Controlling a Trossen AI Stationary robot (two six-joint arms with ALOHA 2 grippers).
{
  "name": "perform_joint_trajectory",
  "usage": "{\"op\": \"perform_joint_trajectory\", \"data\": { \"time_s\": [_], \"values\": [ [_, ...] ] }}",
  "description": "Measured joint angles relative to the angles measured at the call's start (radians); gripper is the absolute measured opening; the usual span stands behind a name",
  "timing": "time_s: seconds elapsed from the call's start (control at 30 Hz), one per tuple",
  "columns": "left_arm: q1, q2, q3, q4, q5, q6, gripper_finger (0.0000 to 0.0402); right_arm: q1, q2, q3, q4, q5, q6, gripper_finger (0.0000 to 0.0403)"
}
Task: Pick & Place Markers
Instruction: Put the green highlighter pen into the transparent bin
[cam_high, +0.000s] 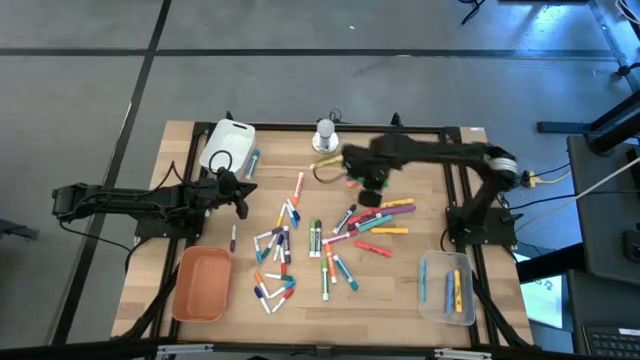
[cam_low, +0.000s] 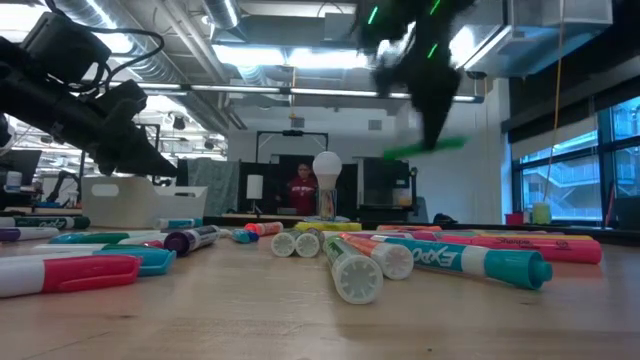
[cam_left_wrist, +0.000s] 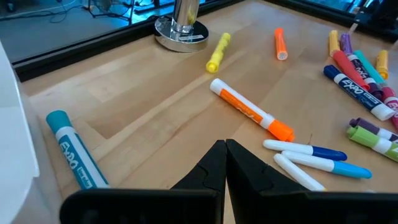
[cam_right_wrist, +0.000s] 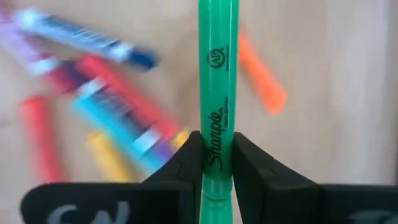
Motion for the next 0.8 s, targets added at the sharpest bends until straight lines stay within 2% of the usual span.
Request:
{"op": "perform_joint_trajectory", "data": {
  "time_s": [0.1,0.23,0.33,0.4,0.53,0.67,0.8],
  "values": [
    [0.000,0.000,0.000,0.000,-0.001,0.000,0.0006,0.156,-0.106,-0.013,-0.130,0.001,0.297,0.0060],
    [0.000,0.000,0.000,0.000,-0.003,0.010,0.0006,0.377,-0.218,-0.040,-0.235,0.005,0.876,0.0060],
    [0.000,0.000,0.000,0.000,-0.003,0.031,0.0006,0.540,-0.253,-0.075,-0.245,0.049,1.221,0.0060],
    [0.000,0.000,0.000,0.000,-0.003,0.036,0.0006,0.632,-0.252,-0.104,-0.241,0.032,1.401,0.0060],
    [0.000,0.001,0.000,-0.001,0.012,0.037,0.0006,0.753,-0.227,-0.176,-0.220,-0.165,1.649,0.0060],
    [0.000,0.007,0.000,-0.004,0.039,0.036,0.0006,0.816,-0.208,-0.247,-0.200,-0.388,1.819,0.0060],
    [-0.001,0.016,0.000,-0.004,0.047,0.027,0.0006,0.852,-0.206,-0.311,-0.071,-0.455,1.895,0.0060]
  ]
}}
